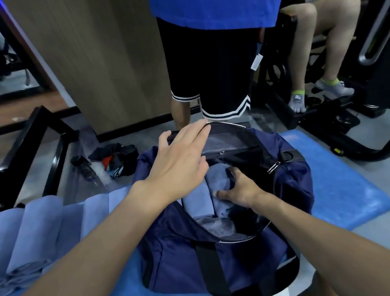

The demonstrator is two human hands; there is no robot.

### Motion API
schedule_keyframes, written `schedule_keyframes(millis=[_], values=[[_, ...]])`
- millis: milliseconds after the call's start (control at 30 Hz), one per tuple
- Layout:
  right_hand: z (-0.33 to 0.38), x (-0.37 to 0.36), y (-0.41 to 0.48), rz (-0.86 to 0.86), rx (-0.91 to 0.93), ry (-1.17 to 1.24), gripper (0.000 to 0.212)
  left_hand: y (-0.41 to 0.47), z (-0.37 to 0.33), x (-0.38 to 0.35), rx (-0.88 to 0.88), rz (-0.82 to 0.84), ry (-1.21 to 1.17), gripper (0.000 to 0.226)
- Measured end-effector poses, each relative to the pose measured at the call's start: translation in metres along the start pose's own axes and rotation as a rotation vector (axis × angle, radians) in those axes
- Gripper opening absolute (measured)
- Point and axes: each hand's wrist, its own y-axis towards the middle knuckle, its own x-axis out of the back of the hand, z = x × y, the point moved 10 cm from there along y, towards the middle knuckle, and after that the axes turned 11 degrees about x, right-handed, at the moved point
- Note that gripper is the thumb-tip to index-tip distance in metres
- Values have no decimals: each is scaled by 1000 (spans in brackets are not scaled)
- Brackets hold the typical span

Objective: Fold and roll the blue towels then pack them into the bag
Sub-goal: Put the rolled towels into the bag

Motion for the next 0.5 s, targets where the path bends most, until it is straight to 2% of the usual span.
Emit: schedule_keyframes(millis=[167, 300, 400, 500], values=[[0, -6, -10, -8, 40, 209, 92, -1, 3, -2, 11, -8, -9, 64], [2, -16, -14, 53, 52, 164, 109, -2, 4, -4, 12, -8, -11, 64], [5, -19, -14, 46, 70, 199, 106, -3, 3, -4, 7, -9, -15, 64], [3, -23, -15, 65, 82, 47, 111, -4, 3, -3, 3, -19, -18, 63]])
